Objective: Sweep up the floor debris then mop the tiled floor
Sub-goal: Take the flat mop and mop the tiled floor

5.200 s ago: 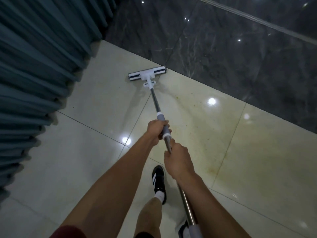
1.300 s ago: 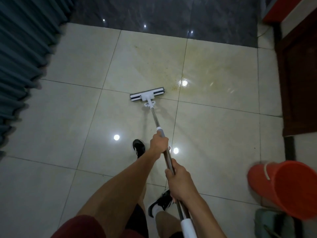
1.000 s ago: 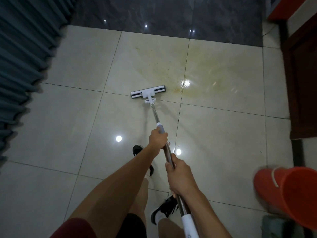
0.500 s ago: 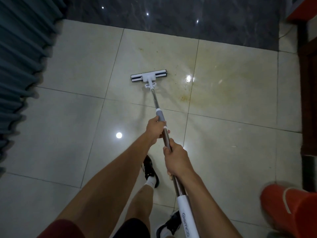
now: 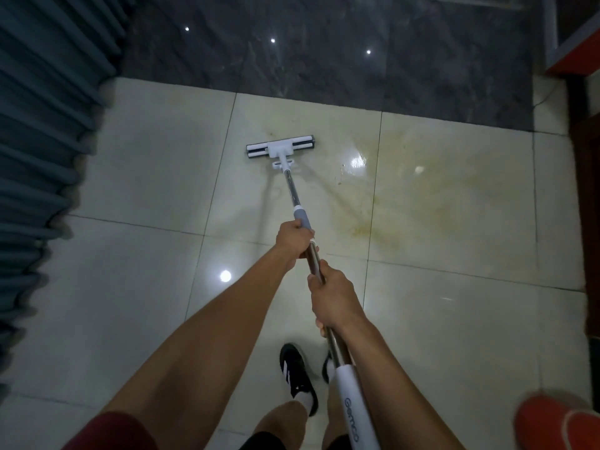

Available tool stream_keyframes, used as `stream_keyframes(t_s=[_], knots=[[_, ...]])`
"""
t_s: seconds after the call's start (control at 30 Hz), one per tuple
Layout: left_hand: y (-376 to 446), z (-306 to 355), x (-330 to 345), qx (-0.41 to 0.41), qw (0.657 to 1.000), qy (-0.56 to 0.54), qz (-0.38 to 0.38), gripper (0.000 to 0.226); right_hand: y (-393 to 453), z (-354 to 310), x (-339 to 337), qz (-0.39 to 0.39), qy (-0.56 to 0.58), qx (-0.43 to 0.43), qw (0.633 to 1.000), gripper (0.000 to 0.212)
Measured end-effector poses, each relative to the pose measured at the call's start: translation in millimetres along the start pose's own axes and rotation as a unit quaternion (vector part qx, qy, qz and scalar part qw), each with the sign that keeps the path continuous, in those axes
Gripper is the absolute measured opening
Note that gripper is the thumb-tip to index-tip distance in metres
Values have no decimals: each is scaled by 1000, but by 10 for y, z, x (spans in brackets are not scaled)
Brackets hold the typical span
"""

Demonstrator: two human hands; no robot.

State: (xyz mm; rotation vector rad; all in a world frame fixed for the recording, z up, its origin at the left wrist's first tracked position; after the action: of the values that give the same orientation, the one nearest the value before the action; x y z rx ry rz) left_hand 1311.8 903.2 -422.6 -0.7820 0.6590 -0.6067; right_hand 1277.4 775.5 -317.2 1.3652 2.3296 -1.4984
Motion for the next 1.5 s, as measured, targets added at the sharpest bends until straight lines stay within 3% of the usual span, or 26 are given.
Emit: stream_keyframes(t_s=[0.23,0.5,0.8,0.97,1.23,1.33,1.5], knots=[[629,945,102,-2,1000,6,25,17,773,-866,-123,-4,-7,-22,1000,34],[1223,1980,215,-6,1000,5,25,43,1557,-1773,-266,-4,-23,-8,1000,34],[2108,2767,-253,22,998,58,-7,5,2047,-2745,304,18,-3,31,999,33],[2504,3031,-655,15,993,110,-48,13,2100,-3132,773,44,26,53,997,32],[2525,2951,-973,53,979,169,-99,25,1767,-3168,1201,67,41,35,996,27],[2419,2682,-1025,69,975,193,-87,10,1531,-2927,1339,74,53,38,995,27],[2041,2014,-1115,63,969,221,-94,31,961,-2264,1602,95,76,55,991,31]])
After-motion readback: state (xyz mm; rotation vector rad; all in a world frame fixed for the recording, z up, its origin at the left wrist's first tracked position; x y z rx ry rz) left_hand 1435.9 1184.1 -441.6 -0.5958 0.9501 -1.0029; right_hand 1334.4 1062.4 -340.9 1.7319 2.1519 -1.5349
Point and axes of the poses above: each hand's wrist, its own y-axis towards the middle knuckle, its own x-axis out of the palm, z = x × y, the point moved 2 cm from there along y, towards the middle knuckle, and after that the axes turned 12 degrees about z, right-handed, at the moved point
